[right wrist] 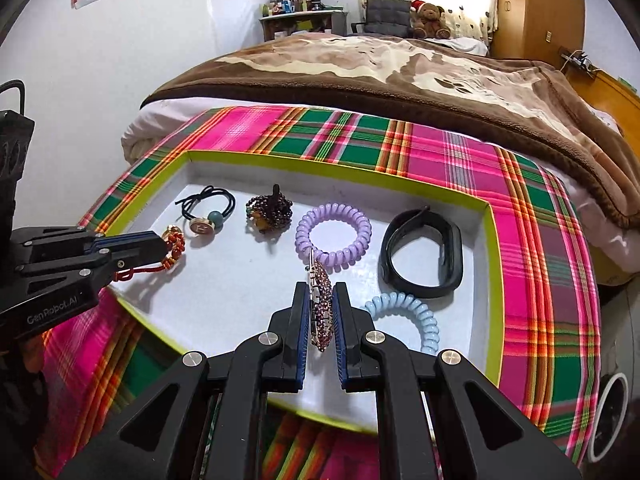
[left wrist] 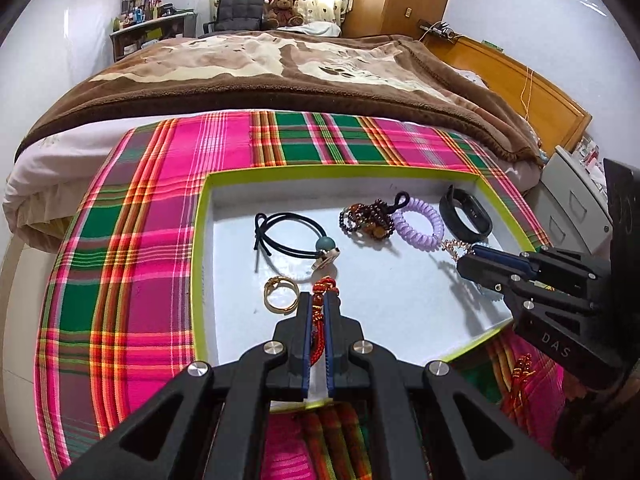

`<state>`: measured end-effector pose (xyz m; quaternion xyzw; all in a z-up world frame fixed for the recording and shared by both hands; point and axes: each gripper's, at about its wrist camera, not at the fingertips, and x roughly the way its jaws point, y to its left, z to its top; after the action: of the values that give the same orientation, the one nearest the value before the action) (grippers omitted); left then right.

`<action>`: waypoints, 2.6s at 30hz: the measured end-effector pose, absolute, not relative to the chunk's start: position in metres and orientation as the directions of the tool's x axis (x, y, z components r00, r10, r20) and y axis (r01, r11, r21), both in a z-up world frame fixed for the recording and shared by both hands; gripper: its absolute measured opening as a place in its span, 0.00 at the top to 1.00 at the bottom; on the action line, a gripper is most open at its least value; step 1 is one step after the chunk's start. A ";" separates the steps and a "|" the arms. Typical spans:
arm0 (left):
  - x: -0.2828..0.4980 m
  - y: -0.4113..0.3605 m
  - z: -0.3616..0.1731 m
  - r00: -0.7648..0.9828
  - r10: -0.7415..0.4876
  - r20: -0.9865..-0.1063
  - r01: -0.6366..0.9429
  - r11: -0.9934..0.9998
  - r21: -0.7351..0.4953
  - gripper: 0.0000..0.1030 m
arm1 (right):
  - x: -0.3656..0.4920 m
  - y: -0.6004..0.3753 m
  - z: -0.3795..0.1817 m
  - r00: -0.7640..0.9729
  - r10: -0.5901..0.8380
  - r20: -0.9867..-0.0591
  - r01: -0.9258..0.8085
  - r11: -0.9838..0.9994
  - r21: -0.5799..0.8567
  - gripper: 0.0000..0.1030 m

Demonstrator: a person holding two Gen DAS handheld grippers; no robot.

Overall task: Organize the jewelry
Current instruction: 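Carry the red tassel and silver pendant into the box and open both grippers, then grasp the gold and red tassel ornament with the right gripper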

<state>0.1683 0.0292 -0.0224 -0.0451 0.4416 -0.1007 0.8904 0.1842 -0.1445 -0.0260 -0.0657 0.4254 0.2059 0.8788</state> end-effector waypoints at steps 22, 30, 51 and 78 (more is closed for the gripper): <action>0.168 0.027 -0.027 0.578 -0.236 -0.781 0.136 0.972 -0.193 0.75 | 0.188 -0.144 -0.029 0.562 0.288 -0.775 -0.402 0.915 0.049 0.88; 0.165 0.024 -0.020 0.588 -0.236 -0.773 0.143 0.972 -0.189 0.65 | 0.187 -0.148 -0.024 0.569 0.296 -0.767 -0.390 0.918 0.065 0.82; 0.117 0.016 0.009 0.639 -0.222 -0.737 0.130 0.975 -0.182 0.51 | 0.146 -0.172 0.006 0.625 0.336 -0.704 -0.341 0.930 0.141 0.62; 0.062 0.032 0.000 0.647 -0.274 -0.712 0.100 0.956 -0.277 0.50 | 0.077 -0.206 -0.029 0.553 0.302 -0.777 -0.215 0.952 0.217 0.57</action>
<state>0.0624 0.0318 -0.0004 -0.1066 0.4071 -0.1036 0.9012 0.0769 -0.2059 -0.0293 0.0485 0.4494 0.1467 0.8799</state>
